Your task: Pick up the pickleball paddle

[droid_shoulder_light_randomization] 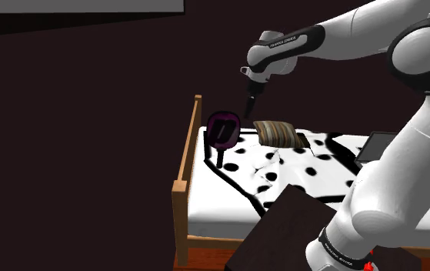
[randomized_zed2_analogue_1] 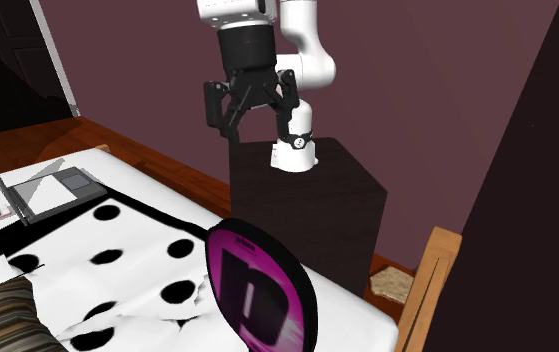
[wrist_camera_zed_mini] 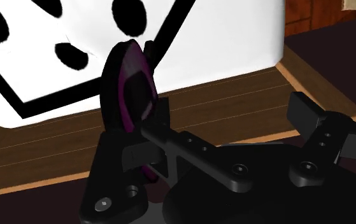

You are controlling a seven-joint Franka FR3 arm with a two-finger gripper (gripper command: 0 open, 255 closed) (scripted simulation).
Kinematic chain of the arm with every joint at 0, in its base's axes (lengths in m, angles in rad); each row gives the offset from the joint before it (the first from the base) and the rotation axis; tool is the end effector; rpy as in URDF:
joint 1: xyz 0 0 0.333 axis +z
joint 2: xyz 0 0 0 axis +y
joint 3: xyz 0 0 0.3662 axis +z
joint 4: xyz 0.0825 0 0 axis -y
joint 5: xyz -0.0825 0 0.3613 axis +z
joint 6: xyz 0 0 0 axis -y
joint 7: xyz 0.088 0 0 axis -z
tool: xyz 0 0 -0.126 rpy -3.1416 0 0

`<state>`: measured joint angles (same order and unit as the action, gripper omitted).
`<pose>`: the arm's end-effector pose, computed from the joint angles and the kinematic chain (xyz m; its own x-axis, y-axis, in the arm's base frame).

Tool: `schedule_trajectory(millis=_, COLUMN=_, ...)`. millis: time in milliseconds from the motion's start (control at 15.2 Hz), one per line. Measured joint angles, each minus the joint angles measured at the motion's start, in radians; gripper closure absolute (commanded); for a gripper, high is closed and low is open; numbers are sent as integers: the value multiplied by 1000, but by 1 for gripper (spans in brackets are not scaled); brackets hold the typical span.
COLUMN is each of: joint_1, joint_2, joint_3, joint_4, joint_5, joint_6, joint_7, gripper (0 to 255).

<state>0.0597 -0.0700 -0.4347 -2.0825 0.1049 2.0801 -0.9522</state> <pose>0.4812 -0.1867 0.5016 0.8565 0.4985 0.1338 0.5058 -0.8623 -0.0251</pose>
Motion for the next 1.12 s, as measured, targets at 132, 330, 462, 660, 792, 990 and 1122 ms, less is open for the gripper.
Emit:
schedule_trajectory(millis=132, joint_1=-7, joint_2=82, joint_3=-17, joint_4=67, joint_5=52, joint_6=7, joint_7=-86, gripper=0)
schedule_trajectory(millis=330, joint_1=-28, joint_2=213, joint_3=-21, joint_4=175, joint_5=137, joint_6=16, joint_7=-205, gripper=0)
schedule_trajectory(millis=462, joint_1=-51, joint_2=298, joint_3=-15, joint_4=267, joint_5=187, joint_6=0, joint_7=-274, gripper=0)
schedule_trajectory(millis=660, joint_1=-88, joint_2=406, joint_3=2, joint_4=390, joint_5=244, joint_6=-24, joint_7=-352, gripper=0)
schedule_trajectory(millis=792, joint_1=-98, joint_2=436, joint_3=9, joint_4=406, joint_5=261, joint_6=-14, joint_7=-372, gripper=0)
schedule_trajectory(millis=990, joint_1=-101, joint_2=456, joint_3=15, joint_4=395, joint_5=275, joint_6=16, joint_7=-386, gripper=0)
schedule_trajectory(millis=1122, joint_1=-104, joint_2=470, joint_3=19, joint_4=385, joint_5=285, joint_6=37, joint_7=-395, gripper=0)
